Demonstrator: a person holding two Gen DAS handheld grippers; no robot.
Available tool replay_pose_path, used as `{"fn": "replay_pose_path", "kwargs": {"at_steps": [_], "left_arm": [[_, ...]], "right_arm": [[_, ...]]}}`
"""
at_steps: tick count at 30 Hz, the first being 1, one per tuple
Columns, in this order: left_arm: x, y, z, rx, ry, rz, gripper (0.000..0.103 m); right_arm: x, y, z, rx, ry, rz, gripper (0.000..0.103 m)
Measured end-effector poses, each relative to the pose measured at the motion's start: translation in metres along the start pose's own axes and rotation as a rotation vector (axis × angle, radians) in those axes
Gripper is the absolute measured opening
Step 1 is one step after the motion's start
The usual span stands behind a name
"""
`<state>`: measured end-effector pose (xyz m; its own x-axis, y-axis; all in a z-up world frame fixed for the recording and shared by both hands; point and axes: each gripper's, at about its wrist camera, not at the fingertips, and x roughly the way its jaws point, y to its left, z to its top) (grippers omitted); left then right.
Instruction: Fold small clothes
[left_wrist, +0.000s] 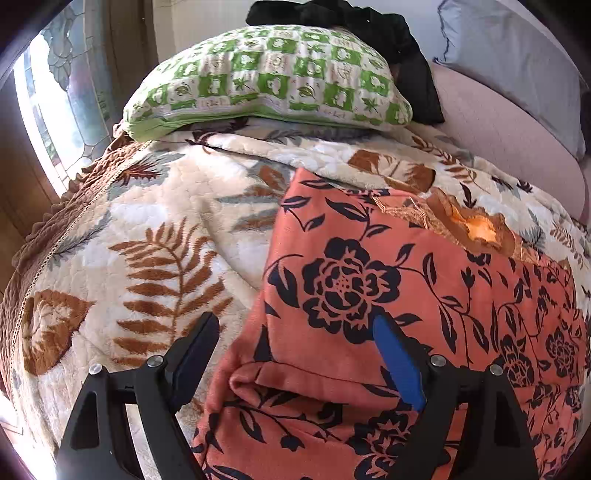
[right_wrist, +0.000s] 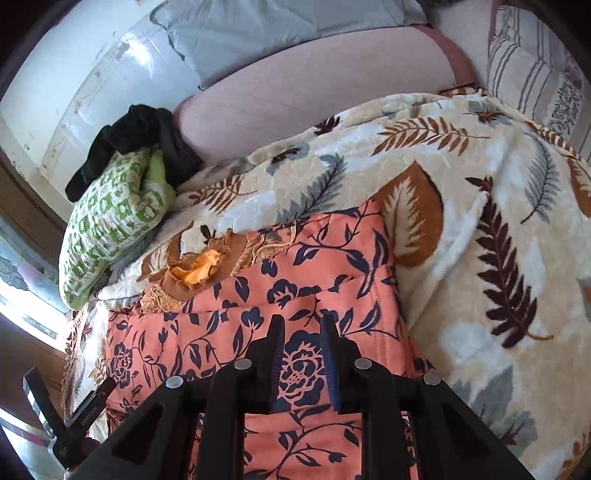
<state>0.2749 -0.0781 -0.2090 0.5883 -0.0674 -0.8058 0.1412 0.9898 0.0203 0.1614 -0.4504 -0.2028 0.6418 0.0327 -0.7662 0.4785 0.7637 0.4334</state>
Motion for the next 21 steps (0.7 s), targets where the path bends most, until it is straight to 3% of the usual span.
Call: {"fn": "replay_pose_path", "kwargs": {"at_steps": [2,3,4,5,8,10,11,12,13,16,21], "left_arm": [[0.016,-0.009,-0.004,0.057,0.072,0.014,0.086],[0.022,-0.013,-0.006,0.089,0.087,0.028,0.086],[0.021,-0.014,-0.007,0.099,0.067,0.033,0.088],[0.019,-0.013,-0.006,0.1,0.061,0.035,0.089],[0.011,-0.005,-0.002,0.087,0.068,-0.007,0.089],[0.002,0.003,-0.003,0.086,0.036,0.007,0.089],[-0.005,0.008,-0.004,0.096,0.017,0.011,0.089],[-0.013,0.014,-0.008,0.108,0.003,0.007,0.089],[-0.021,0.021,-0.014,0.12,-0.007,-0.01,0.089],[-0.044,0.047,-0.038,0.123,0.004,-0.123,0.089],[-0.085,0.095,-0.096,0.04,0.06,-0.212,0.089]], "right_arm": [[0.032,-0.005,-0.008,0.015,0.109,-0.029,0.023],[0.051,-0.011,-0.016,0.03,0.184,-0.057,0.023],[0.059,-0.017,-0.022,0.045,0.198,-0.046,0.023],[0.051,-0.019,-0.024,0.046,0.151,-0.024,0.023],[0.025,-0.024,-0.027,0.062,0.159,0.069,0.022],[-0.001,-0.032,-0.033,0.057,0.134,0.107,0.026],[-0.016,-0.037,-0.038,0.042,0.112,0.11,0.042],[-0.031,-0.042,-0.044,0.031,0.095,0.115,0.077],[-0.046,-0.05,-0.051,0.031,0.077,0.125,0.087],[-0.088,-0.075,-0.076,0.029,0.014,0.149,0.089],[-0.123,-0.119,-0.119,0.071,0.057,0.203,0.089]]}}
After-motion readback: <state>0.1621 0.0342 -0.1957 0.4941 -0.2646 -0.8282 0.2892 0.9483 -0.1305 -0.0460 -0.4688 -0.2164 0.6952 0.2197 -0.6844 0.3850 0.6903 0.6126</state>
